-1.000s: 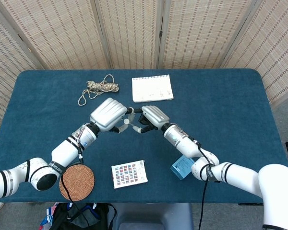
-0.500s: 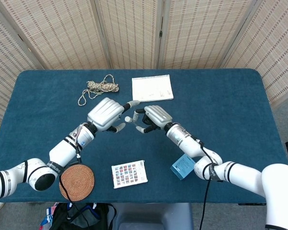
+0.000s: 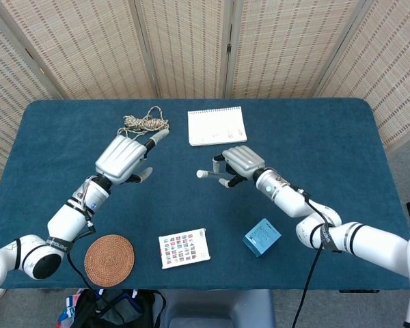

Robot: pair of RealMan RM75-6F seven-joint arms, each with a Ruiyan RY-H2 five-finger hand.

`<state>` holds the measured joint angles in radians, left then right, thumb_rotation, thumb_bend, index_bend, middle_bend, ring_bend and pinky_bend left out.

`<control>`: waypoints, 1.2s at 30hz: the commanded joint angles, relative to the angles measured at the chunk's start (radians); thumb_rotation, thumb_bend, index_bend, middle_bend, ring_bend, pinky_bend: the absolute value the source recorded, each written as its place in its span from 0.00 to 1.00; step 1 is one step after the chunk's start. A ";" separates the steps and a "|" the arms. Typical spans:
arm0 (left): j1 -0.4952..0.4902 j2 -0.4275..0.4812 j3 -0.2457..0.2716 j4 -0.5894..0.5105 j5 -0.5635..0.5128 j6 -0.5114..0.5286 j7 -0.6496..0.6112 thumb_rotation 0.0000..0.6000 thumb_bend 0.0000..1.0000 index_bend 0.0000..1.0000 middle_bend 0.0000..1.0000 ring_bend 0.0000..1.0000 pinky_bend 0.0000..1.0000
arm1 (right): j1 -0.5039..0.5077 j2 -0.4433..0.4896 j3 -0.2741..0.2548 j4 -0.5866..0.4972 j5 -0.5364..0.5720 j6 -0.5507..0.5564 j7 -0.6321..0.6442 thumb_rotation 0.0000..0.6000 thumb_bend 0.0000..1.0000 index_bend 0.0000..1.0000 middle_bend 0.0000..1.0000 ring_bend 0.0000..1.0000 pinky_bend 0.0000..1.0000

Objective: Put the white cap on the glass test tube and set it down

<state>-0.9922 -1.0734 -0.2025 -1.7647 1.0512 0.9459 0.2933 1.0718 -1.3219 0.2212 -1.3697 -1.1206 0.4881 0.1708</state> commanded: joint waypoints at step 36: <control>0.122 -0.046 0.039 0.033 0.110 0.072 0.074 1.00 0.33 0.00 0.74 0.77 0.99 | 0.224 -0.408 -0.171 0.366 0.524 0.027 -0.499 1.00 0.26 0.76 1.00 1.00 1.00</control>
<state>-0.8718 -1.1137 -0.1610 -1.7383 1.1545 1.0127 0.3708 1.2919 -1.7199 0.0504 -1.0127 -0.6081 0.5141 -0.3188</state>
